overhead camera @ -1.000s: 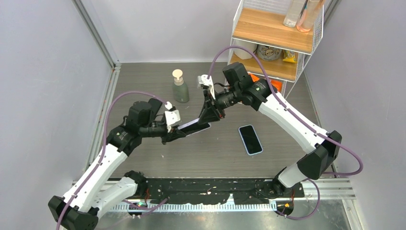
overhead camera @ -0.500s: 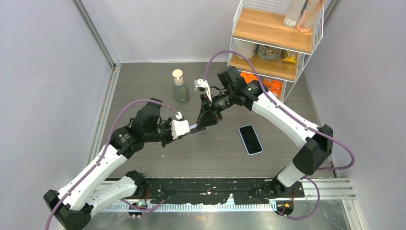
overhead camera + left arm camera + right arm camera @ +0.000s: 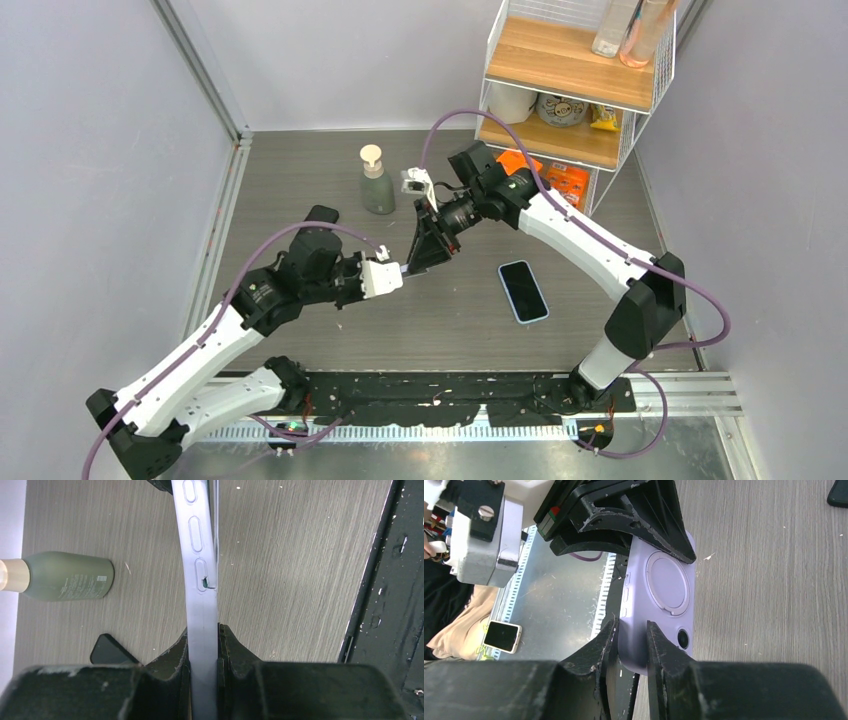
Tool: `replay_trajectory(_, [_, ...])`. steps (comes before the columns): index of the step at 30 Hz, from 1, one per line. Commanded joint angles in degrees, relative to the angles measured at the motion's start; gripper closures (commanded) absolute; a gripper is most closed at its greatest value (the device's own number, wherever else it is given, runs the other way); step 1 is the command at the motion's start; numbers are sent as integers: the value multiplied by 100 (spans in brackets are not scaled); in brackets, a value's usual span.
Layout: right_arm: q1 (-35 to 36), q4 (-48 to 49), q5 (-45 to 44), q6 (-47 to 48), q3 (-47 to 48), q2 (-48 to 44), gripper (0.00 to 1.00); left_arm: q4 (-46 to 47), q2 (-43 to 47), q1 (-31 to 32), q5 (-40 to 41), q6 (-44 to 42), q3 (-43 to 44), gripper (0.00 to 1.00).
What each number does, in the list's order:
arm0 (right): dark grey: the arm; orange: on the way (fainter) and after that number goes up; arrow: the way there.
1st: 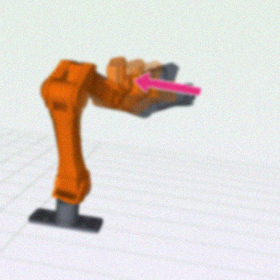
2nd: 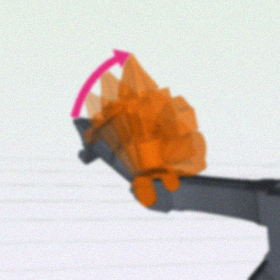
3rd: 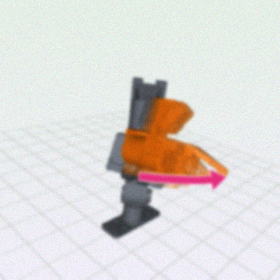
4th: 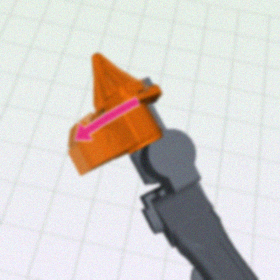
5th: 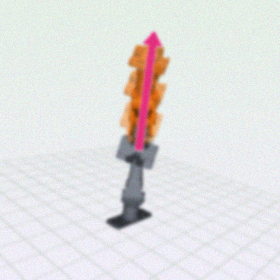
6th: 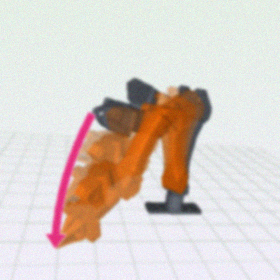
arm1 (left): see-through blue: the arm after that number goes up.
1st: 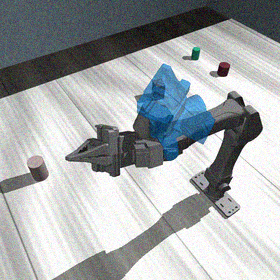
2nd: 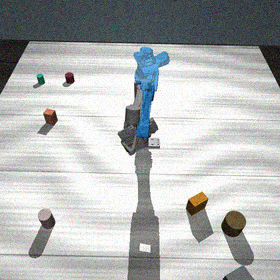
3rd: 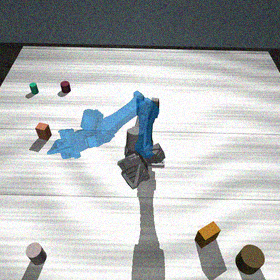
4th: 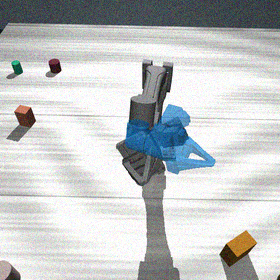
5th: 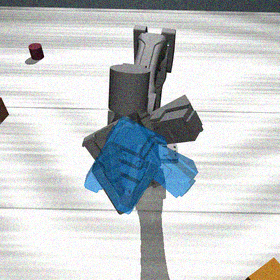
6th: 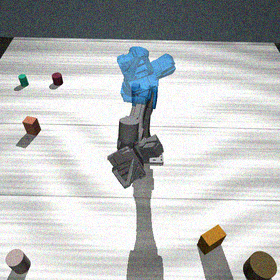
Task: Take the phone out of the phone case
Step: Remove the phone case from the phone.
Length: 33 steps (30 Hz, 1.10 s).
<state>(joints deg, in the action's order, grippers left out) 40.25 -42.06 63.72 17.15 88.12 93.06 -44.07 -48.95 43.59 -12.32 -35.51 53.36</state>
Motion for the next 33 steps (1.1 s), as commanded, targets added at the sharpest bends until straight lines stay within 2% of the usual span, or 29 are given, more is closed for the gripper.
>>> replay_trajectory(1, [57,332,307,-405,65,109,95,554,76,231,-89,-595,326,100])
replay_trajectory(17, [-142,-453,54,-64,672,721,95,435,223,413,358,-930,118,100])
replay_trajectory(33, [-505,-422,-1095,-272,895,508,95,385,344,413,391,-911,-24,100])
